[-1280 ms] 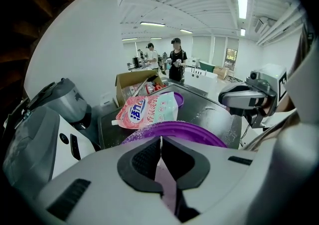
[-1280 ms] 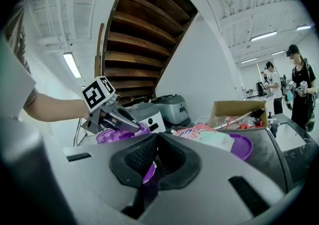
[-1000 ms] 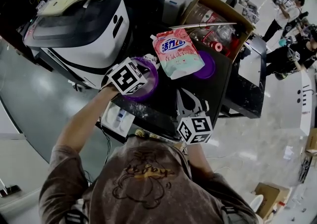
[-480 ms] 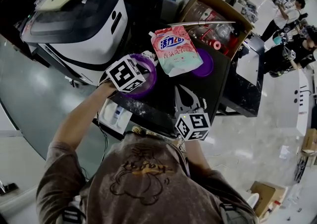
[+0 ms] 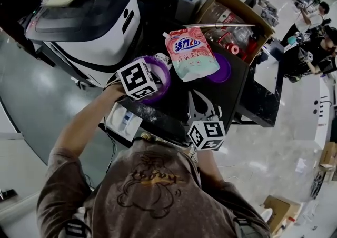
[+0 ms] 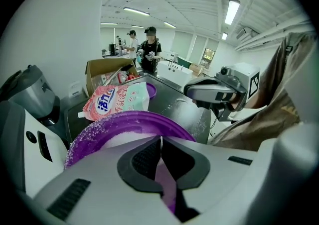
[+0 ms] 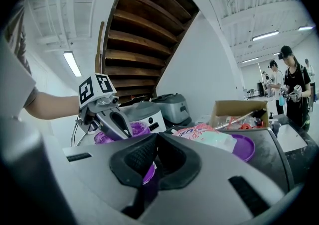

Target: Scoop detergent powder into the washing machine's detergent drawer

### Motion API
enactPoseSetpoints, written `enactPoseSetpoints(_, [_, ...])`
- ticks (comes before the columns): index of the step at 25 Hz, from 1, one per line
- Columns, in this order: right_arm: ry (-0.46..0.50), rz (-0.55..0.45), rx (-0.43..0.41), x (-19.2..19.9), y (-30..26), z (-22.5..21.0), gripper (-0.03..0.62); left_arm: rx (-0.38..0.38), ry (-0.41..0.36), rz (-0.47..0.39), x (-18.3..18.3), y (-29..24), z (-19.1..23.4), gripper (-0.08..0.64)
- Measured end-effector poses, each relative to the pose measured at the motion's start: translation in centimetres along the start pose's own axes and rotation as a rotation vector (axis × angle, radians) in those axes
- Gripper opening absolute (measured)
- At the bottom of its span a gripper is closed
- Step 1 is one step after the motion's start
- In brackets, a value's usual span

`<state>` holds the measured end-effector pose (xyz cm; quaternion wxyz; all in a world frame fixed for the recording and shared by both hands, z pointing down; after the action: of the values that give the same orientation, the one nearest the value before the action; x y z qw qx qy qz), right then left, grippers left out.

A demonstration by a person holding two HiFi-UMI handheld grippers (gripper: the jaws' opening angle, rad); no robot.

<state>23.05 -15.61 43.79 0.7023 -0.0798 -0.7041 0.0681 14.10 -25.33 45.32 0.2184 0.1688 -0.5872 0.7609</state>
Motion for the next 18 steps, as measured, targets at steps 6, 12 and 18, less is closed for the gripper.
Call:
enactPoseSetpoints(6, [-0.002,-0.005,-0.002,-0.1,-0.2,0.2,0.002,0.069,-0.003,0.066,1.0,0.1,-0.7,0.023])
enactPoseSetpoints(12, [0.001,-0.011,-0.006,-0.4,-0.4,0.4,0.002,0.127,0.009,0.118,1.9,1.1,-1.3,0.023])
enactPoseSetpoints(18, [0.003,-0.015,-0.016,-0.6,-0.5,0.9,0.002,0.177,0.033,0.122,2.3,2.2,-1.9,0.023])
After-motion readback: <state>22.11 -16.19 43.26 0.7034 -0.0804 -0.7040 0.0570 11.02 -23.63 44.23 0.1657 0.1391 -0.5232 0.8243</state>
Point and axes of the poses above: the fingertips, and each gripper's own axes: y backward along the fingers, z to its left, x out of its underside, the point moved 3 cm from there along y, backward along the fingers, and after that the axes turned 12 degrees about y, right-handed, at the moved point
